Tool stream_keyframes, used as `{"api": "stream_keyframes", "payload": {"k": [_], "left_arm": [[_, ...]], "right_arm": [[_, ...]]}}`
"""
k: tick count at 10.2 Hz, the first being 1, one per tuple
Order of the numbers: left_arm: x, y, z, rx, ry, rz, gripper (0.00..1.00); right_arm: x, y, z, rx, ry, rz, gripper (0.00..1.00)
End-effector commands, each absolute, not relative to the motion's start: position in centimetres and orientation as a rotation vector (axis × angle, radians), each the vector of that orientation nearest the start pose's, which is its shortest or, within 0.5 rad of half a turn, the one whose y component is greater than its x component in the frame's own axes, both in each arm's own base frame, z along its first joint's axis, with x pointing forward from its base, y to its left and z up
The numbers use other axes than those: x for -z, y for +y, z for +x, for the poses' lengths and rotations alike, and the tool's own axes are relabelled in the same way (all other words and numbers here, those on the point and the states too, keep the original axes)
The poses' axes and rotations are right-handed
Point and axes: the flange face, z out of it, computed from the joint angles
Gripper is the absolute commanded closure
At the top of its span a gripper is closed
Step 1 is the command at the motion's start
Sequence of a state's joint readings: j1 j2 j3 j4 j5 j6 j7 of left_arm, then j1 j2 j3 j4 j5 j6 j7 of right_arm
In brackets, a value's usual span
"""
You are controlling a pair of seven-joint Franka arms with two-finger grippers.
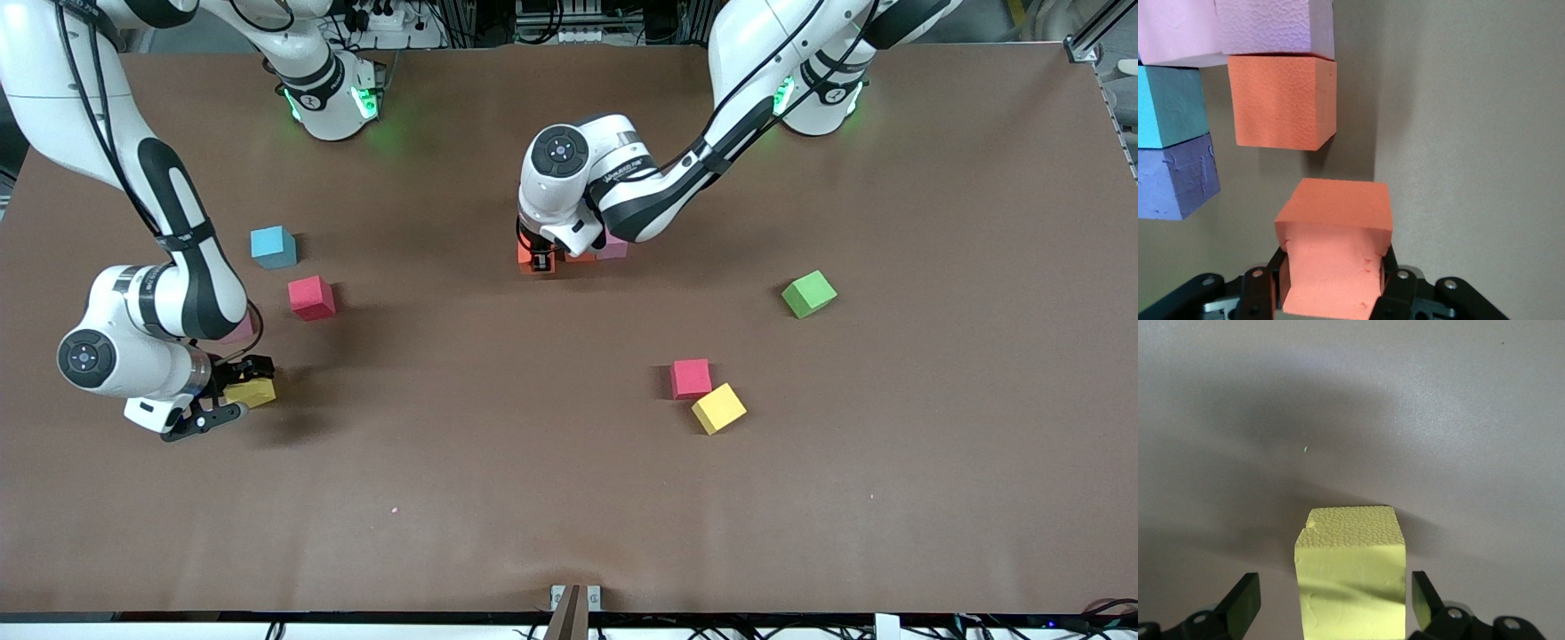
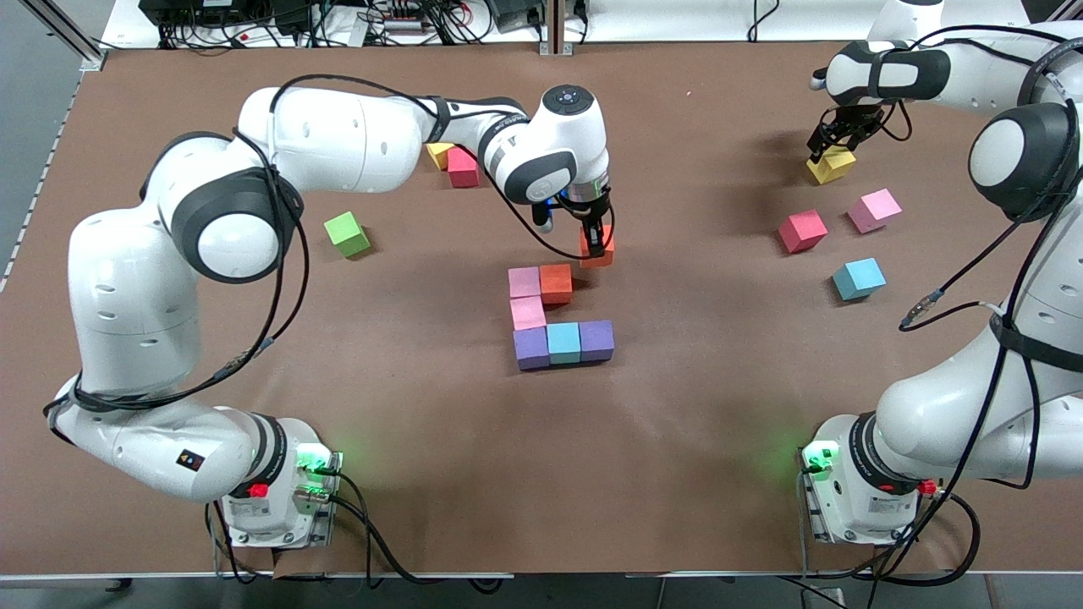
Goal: Form number 2 with 11 blocks
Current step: 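Place the orange block with the left gripper while the right gripper lifts yellow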
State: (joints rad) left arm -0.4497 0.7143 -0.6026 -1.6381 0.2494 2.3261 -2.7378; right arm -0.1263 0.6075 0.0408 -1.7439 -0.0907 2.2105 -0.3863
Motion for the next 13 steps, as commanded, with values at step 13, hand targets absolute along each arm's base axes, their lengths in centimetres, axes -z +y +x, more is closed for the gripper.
{"api": "stream_keyframes", "payload": {"k": [13], "left_arm": [[-22.8,-56.7,35.3,0.237,2.456,1.862,0.83]], "right_arm": [[-21.5,-6.7,61.8,-0.125,-0.66,-3.071,0.0]]}}
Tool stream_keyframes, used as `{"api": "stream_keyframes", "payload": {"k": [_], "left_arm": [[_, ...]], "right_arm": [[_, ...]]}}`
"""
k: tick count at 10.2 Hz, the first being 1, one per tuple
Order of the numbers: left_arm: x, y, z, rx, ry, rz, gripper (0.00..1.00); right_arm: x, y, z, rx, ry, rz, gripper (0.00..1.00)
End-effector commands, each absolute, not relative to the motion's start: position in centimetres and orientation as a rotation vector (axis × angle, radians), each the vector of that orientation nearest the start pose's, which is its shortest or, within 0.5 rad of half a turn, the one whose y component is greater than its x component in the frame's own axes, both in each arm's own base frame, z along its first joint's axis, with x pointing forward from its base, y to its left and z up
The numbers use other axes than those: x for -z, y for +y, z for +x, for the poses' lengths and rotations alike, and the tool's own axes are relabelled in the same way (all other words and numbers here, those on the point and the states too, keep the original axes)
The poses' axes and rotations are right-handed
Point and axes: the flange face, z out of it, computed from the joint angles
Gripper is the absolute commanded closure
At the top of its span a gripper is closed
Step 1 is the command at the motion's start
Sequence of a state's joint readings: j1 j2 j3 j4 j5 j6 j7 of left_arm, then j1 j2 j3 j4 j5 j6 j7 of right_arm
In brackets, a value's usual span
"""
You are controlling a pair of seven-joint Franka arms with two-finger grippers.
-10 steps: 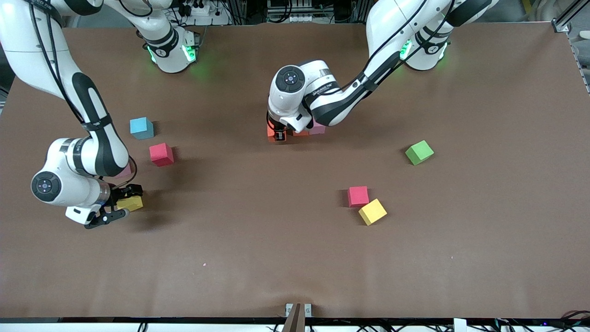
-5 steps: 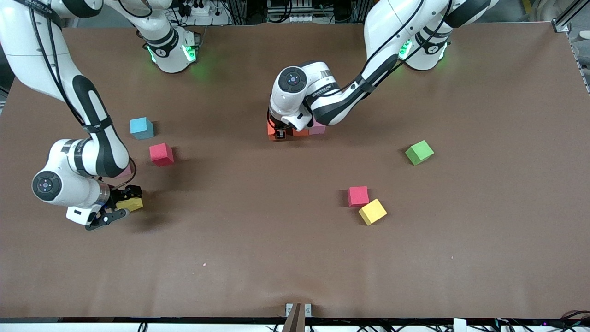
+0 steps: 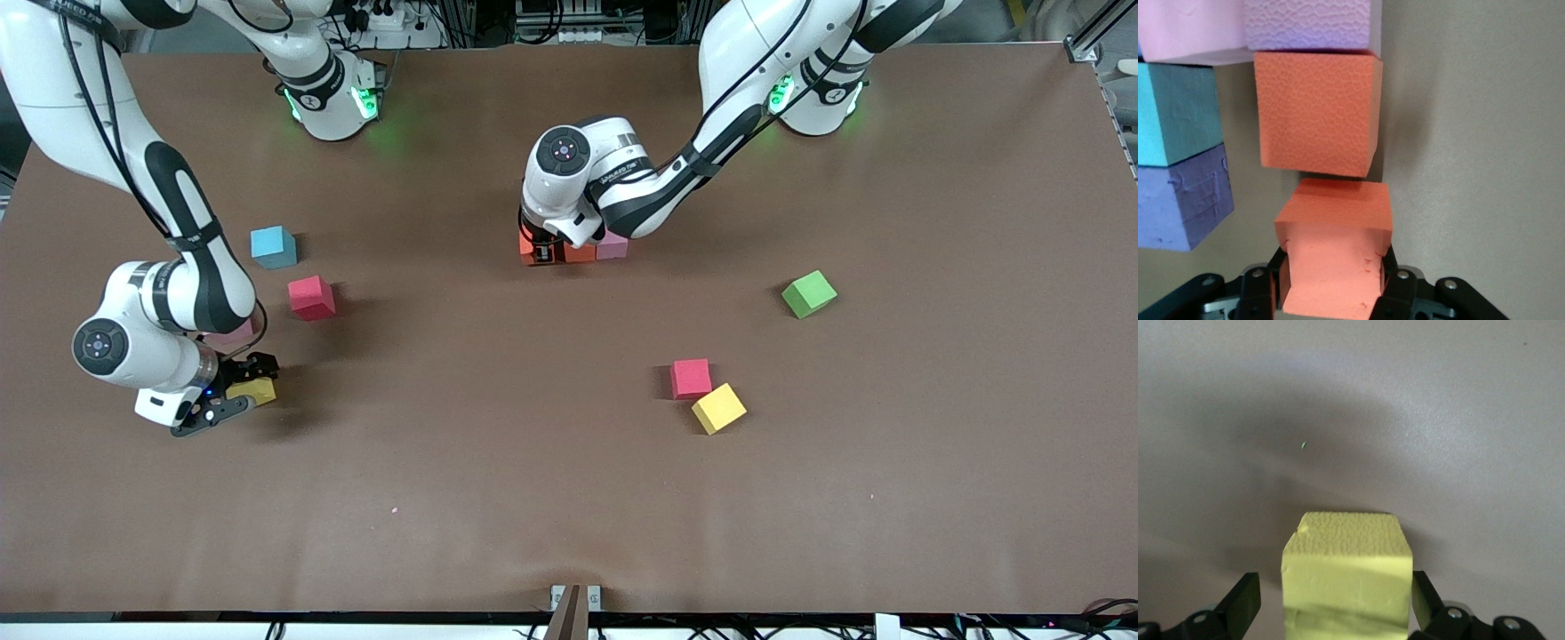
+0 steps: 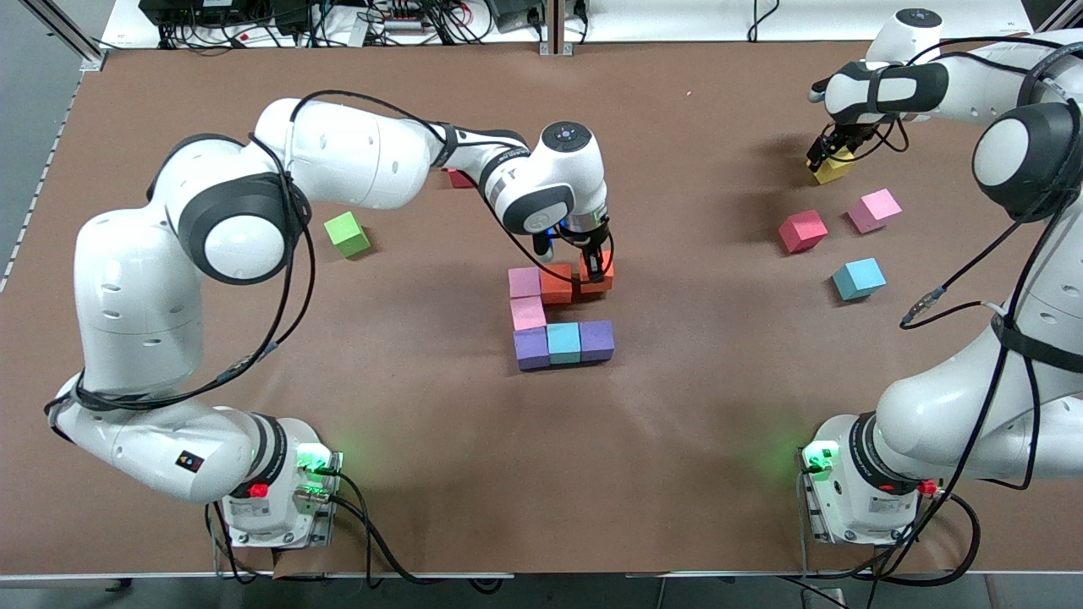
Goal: Form number 2 with 11 blocks
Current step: 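Place the orange block with the left gripper while the right gripper lifts yellow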
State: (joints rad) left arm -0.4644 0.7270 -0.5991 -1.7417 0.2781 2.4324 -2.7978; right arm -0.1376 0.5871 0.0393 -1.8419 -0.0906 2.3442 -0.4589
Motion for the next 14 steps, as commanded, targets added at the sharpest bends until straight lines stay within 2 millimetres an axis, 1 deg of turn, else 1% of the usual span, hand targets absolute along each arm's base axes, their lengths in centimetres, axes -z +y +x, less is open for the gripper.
{"api": "stream_keyframes", "payload": {"k": [1,3,5,7,9,12,13,14], "left_arm": [[-22.3,-56.5,35.1,0.23,2.457,1.871,0.83],[-22.2,-56.1,35.3,0.234,2.462,1.86,0.83],[-22.2,-56.1,35.1,0.233,2.459,1.865,0.83],[-21.9,-56.0,34.8,0.237,2.456,1.868,0.83],[-21.7,-55.9,34.5,0.234,2.458,1.875,0.83],[-21.6,-55.7,34.1,0.227,2.458,1.884,0.83],[-21.5,-55.7,34.1,0.226,2.458,1.887,0.83],[-21.5,-55.7,34.1,0.226,2.458,1.887,0.83]], "right_arm": [[-21.5,-7.0,61.8,-0.122,-0.655,-3.072,0.0],[-21.3,-7.2,61.8,-0.122,-0.651,-3.073,0.0],[-20.8,-8.2,61.7,-0.118,-0.62,-3.076,0.0],[-21.1,-8.6,62.1,-0.103,-0.605,-3.079,0.0],[-21.1,-8.5,62.3,-0.097,-0.6,-3.079,0.0],[-20.6,-7.7,62.5,-0.098,-0.579,-3.064,0.0],[-20.6,-7.7,62.6,-0.097,-0.577,-3.064,0.02],[-20.6,-7.8,62.6,-0.095,-0.577,-3.064,0.13]]}}
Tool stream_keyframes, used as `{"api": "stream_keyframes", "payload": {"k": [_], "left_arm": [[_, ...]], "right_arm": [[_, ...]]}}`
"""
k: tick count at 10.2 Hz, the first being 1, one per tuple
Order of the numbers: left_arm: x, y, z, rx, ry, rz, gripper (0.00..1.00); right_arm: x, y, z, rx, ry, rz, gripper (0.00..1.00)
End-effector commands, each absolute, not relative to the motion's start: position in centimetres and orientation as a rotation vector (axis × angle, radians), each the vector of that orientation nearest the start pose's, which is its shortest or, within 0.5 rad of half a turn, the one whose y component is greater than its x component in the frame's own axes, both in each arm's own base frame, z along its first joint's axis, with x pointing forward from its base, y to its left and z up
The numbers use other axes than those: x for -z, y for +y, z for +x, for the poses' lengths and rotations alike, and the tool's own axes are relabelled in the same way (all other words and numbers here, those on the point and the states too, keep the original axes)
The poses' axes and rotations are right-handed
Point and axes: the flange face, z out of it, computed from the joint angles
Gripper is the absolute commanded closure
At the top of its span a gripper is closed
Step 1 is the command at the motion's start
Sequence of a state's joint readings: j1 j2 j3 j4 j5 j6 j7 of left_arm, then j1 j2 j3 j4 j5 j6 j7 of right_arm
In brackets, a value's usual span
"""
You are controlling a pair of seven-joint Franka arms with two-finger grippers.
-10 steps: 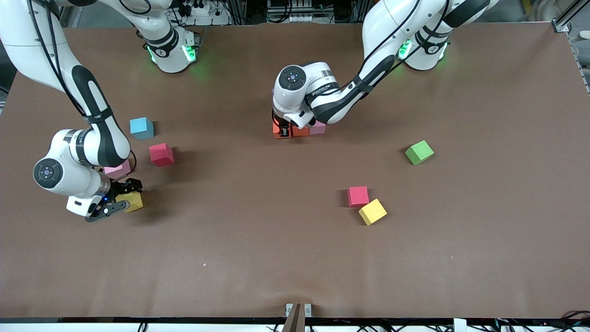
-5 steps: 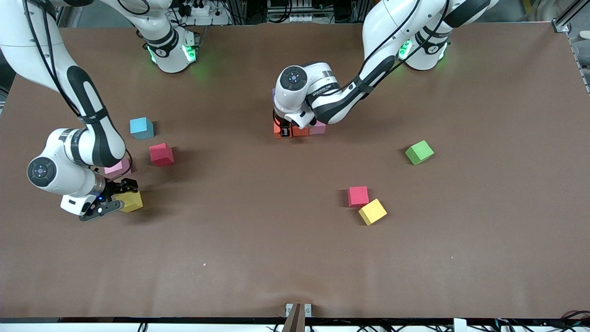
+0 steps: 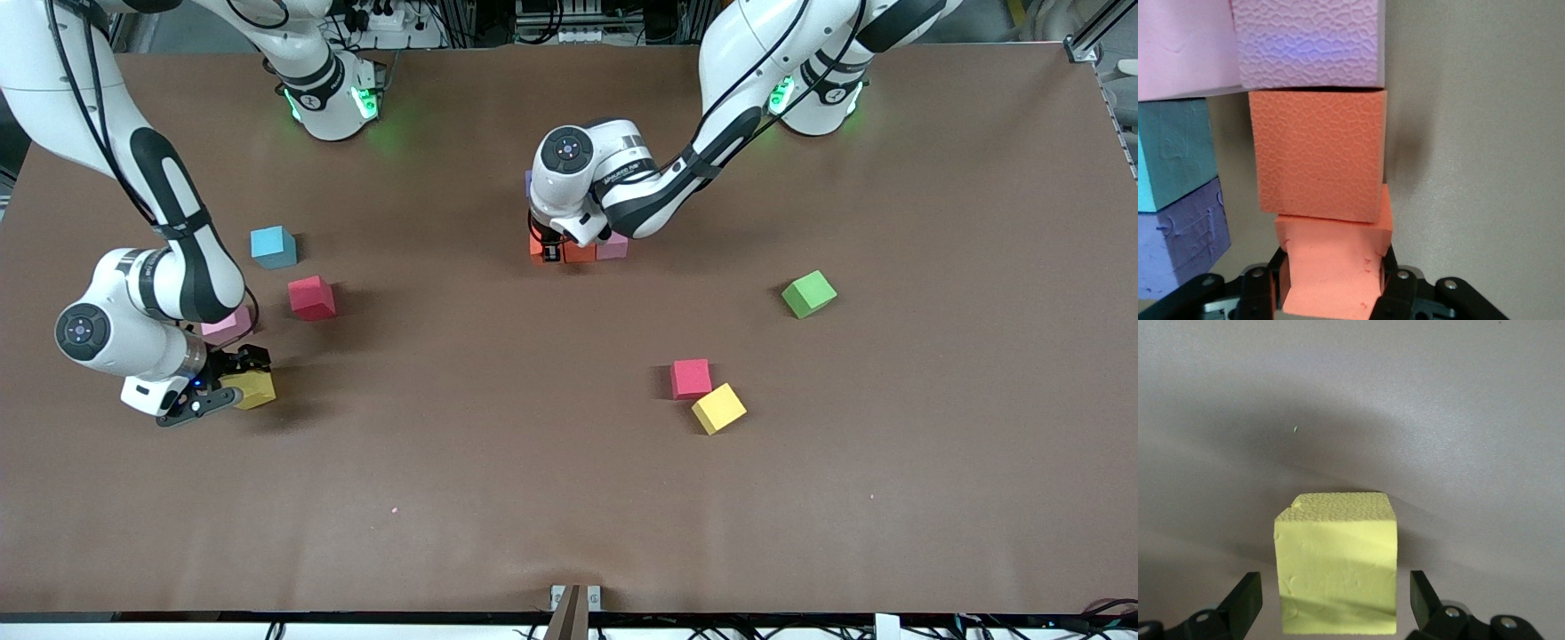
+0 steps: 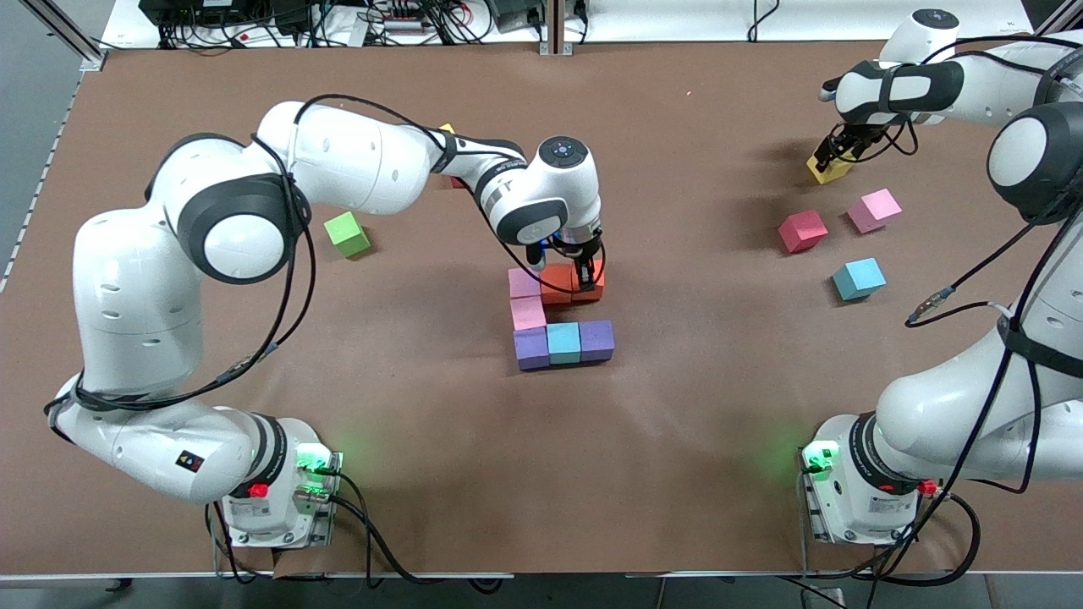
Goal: Form number 2 with 11 blocks
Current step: 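Place the orange block with the left gripper while the right gripper lifts yellow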
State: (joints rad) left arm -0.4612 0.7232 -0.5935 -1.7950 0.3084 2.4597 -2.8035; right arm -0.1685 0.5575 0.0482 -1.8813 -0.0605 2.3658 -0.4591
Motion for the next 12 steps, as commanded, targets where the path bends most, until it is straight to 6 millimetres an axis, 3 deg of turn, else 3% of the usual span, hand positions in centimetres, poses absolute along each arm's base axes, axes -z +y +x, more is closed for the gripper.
{"api": "stream_keyframes", "payload": {"k": [1,3,4,6,10,12], "left_arm": [[-21.5,-55.6,34.3,0.226,2.46,1.884,0.8],[-21.5,-55.6,34.3,0.223,2.451,1.892,0.09],[-21.5,-55.6,34.3,0.219,2.439,1.904,0.0],[-22.0,-55.7,34.4,0.217,2.434,1.898,0.0],[-24.5,-55.9,34.5,0.195,2.395,1.893,0.0],[-26.3,-55.2,35.5,0.152,2.38,1.902,0.0]], "right_arm": [[-20.5,-7.7,62.6,-0.095,-0.578,-3.063,0.21],[-20.7,-7.6,62.9,-0.088,-0.58,-3.064,0.3],[-20.8,-7.5,63.2,-0.081,-0.582,-3.065,0.38],[-21.4,-7.4,63.7,-0.063,-0.591,-3.068,0.48],[-22.8,-6.4,64.6,-0.032,-0.747,-3.044,0.49],[-23.6,-4.3,64.7,-0.052,-0.898,-2.994,0.49]]}}
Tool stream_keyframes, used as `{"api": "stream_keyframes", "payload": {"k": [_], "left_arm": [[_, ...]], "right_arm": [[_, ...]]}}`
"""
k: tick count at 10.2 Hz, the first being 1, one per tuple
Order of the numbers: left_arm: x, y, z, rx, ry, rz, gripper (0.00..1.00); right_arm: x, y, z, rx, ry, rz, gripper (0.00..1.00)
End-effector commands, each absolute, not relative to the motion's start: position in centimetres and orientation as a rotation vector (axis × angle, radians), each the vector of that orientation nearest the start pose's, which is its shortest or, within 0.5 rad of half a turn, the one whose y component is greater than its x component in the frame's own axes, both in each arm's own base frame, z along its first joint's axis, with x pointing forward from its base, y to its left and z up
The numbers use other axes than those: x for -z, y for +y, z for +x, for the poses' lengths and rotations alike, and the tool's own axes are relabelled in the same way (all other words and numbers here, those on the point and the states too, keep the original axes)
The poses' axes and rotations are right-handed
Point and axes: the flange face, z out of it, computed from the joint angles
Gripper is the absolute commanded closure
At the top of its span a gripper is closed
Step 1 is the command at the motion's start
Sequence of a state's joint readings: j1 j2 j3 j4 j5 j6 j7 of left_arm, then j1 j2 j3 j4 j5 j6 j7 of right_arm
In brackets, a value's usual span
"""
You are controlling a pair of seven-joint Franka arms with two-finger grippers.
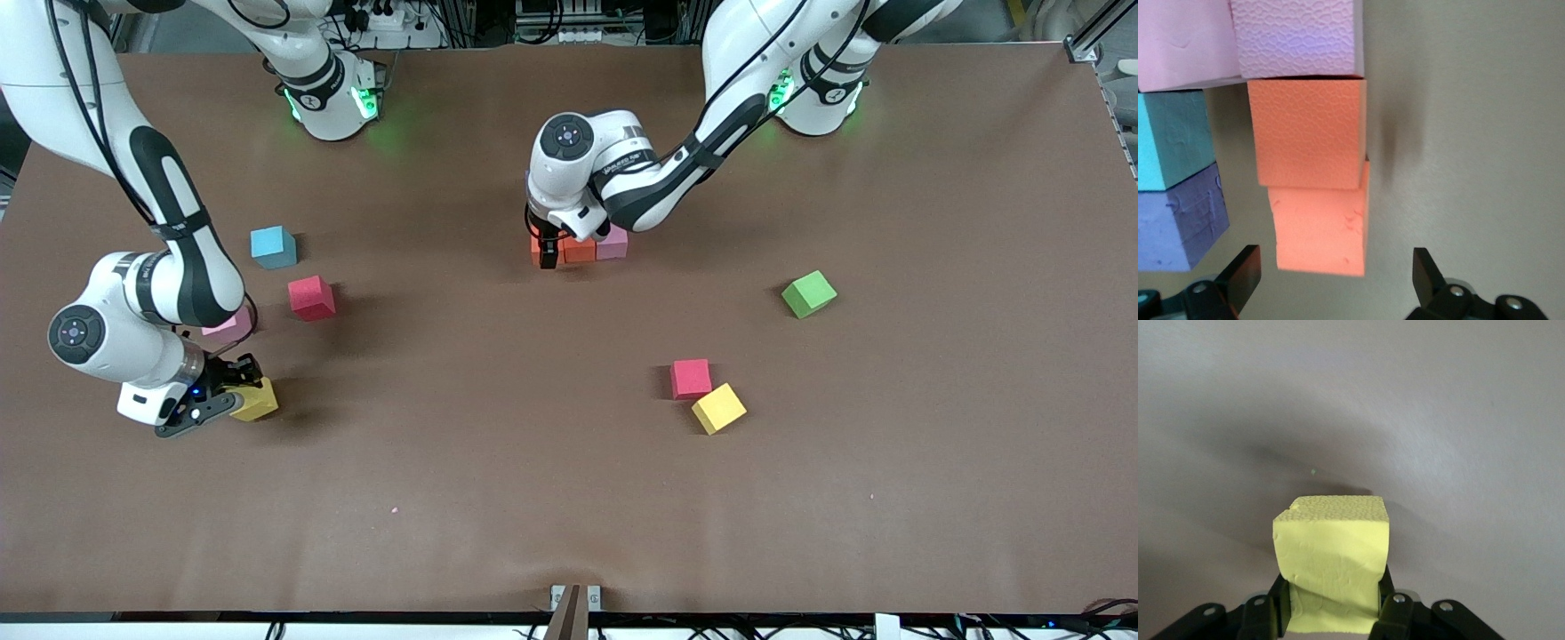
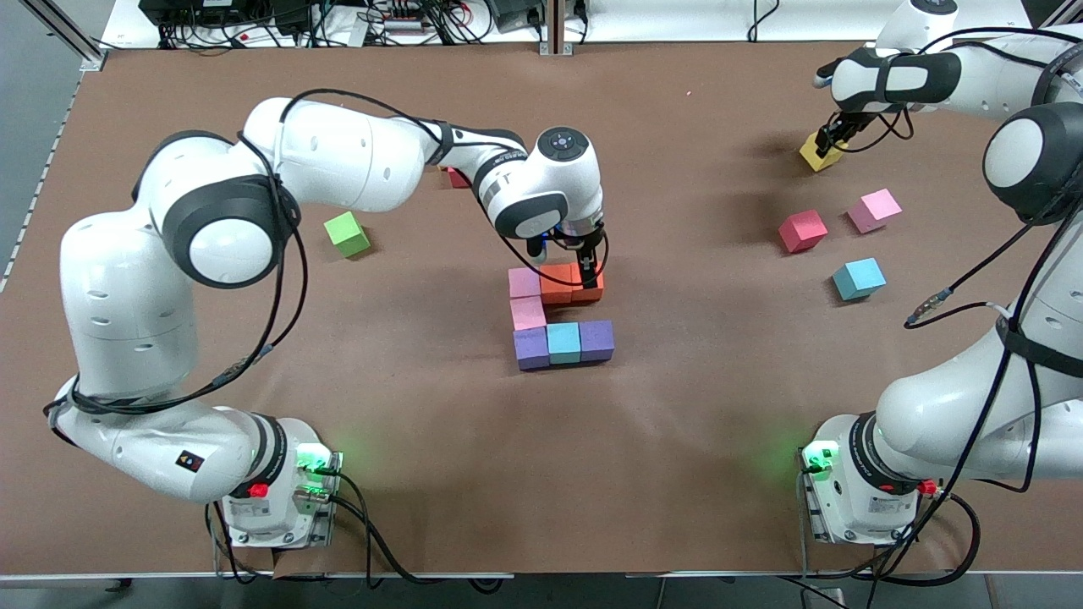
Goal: Form number 2 with 11 blocks
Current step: 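Place the orange block with the left gripper while the right gripper lifts yellow, then carry the yellow block with the right gripper while the left gripper grasps yellow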
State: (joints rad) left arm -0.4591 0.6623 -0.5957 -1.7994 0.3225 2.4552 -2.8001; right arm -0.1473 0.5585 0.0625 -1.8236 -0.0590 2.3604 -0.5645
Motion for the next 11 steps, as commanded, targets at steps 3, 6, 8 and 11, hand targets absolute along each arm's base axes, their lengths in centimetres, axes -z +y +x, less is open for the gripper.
{"api": "stream_keyframes", "payload": {"k": [3,6,8,11], "left_arm": [[-28.5,-51.9,40.0,0.071,2.259,2.049,0.0],[-30.5,-45.5,47.8,0.003,2.127,2.182,0.0],[-30.4,-41.1,51.7,-0.022,2.001,2.32,0.0],[-30.4,-35.2,56.8,-0.039,1.802,2.472,0.0]], "right_arm": [[-24.8,-0.1,65.7,-0.045,-1.199,-2.873,0.49],[-25.8,8.0,66.4,-0.005,-1.412,-2.789,0.49],[-25.8,12.2,66.4,0.009,-1.325,-2.827,0.49],[-25.5,19.0,64.8,-0.003,-1.1,-2.921,0.49]]}}
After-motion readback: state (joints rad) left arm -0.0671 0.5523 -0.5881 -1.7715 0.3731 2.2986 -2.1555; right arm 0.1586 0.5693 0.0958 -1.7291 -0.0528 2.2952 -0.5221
